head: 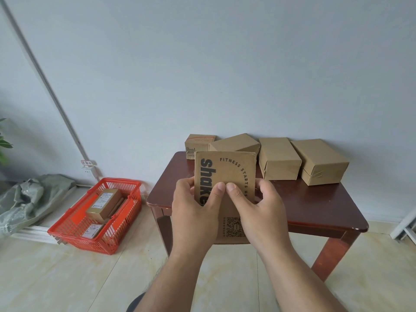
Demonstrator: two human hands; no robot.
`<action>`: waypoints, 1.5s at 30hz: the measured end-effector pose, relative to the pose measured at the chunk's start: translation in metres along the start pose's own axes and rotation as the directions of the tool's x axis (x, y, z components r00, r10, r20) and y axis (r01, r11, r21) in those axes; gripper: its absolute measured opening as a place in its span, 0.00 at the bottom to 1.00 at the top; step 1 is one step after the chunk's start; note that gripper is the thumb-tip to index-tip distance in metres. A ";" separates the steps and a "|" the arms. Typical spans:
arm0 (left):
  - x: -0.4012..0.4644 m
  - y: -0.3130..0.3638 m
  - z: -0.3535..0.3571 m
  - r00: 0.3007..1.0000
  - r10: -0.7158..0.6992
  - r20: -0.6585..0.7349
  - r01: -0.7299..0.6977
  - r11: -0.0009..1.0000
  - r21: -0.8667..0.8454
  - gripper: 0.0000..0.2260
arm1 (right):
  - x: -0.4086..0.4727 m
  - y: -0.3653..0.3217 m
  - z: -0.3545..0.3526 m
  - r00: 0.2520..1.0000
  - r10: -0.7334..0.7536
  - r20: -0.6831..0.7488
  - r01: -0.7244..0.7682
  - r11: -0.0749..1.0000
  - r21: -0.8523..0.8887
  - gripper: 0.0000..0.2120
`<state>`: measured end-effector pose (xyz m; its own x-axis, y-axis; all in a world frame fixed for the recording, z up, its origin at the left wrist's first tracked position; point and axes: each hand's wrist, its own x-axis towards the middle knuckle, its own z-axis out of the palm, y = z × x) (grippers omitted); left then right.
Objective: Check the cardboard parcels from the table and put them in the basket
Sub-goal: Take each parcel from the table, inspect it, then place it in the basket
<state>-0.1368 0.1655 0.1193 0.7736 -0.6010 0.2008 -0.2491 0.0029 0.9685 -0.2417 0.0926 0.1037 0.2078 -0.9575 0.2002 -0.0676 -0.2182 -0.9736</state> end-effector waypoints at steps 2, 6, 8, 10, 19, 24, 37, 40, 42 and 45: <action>-0.004 -0.002 0.002 1.000 -0.009 0.016 0.010 1.000 -0.015 0.15 | 0.003 -0.006 -0.003 1.000 0.018 -0.015 -0.018 1.000 0.005 0.18; -0.005 0.001 0.002 0.999 0.037 0.026 -0.036 0.999 -0.041 0.17 | 0.001 -0.012 -0.002 1.000 -0.004 -0.020 0.004 1.000 0.000 0.18; -0.001 0.006 -0.001 0.998 0.066 0.018 -0.066 0.998 -0.016 0.16 | -0.003 -0.011 -0.001 0.999 -0.035 -0.009 0.035 0.999 -0.014 0.17; 0.002 0.008 -0.003 0.997 0.074 0.010 -0.074 0.997 -0.021 0.17 | -0.006 -0.011 -0.001 0.998 -0.061 0.000 0.061 0.998 -0.018 0.16; -0.006 0.009 -0.002 0.998 0.070 0.008 -0.070 0.998 0.007 0.17 | 0.000 -0.020 -0.007 0.998 -0.065 0.013 0.065 0.998 -0.005 0.17; -0.002 0.016 -0.006 1.000 0.030 0.001 -0.030 0.997 -0.077 0.15 | -0.008 -0.016 -0.004 0.996 -0.086 0.004 0.086 0.996 0.013 0.17; -0.007 0.013 -0.006 0.995 0.079 0.057 -0.075 0.995 -0.060 0.19 | -0.002 -0.026 -0.005 0.997 -0.059 -0.039 0.061 0.997 0.045 0.23; -0.002 0.017 -0.009 0.997 0.076 0.018 -0.074 0.994 -0.083 0.14 | -0.009 -0.021 -0.001 0.997 -0.076 -0.024 0.077 0.997 0.030 0.22; -0.002 0.019 -0.010 0.997 0.078 0.017 -0.076 0.993 -0.094 0.15 | -0.012 -0.020 -0.001 0.998 -0.066 -0.010 0.066 0.997 0.037 0.22; -0.008 0.018 -0.009 0.998 0.043 0.039 -0.039 0.993 -0.109 0.17 | -0.010 -0.022 -0.002 0.999 -0.036 -0.001 0.036 0.997 0.062 0.23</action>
<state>-0.1419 0.1773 0.1365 0.7390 -0.6308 0.2363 -0.2136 0.1132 0.9703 -0.2438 0.1068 0.1237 0.2092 -0.9491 0.2356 0.0007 -0.2408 -0.9706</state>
